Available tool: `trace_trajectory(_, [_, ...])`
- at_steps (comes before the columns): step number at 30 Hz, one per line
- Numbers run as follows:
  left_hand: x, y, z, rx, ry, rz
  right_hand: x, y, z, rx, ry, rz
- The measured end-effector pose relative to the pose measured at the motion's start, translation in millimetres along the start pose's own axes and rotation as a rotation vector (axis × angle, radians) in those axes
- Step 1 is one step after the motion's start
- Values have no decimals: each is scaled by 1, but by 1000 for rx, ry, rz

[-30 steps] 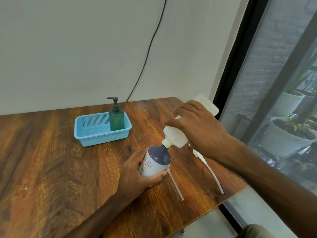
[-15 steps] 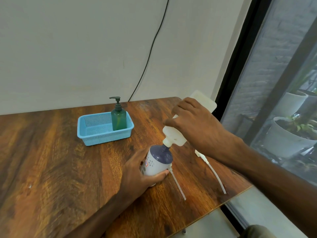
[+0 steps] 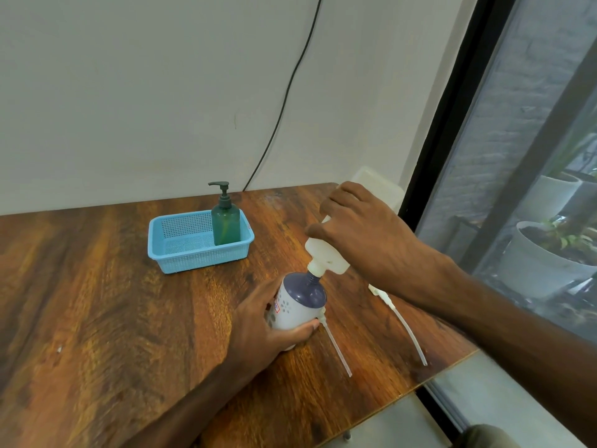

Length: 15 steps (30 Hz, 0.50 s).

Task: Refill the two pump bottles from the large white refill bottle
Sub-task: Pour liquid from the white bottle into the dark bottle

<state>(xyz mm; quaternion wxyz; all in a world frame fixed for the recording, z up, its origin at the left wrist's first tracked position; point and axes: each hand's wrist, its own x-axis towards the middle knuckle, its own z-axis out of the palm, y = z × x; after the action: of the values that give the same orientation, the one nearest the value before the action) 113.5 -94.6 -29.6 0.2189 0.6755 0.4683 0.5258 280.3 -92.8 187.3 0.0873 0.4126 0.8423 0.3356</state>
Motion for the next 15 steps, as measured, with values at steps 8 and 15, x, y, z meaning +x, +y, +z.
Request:
trace_trajectory(8, [0, -1, 0, -8, 5, -6, -1, -2, -2, -17, 23, -5])
trace_trajectory(15, [0, -2, 1, -9, 2, -10, 2, -4, -2, -41, -8, 7])
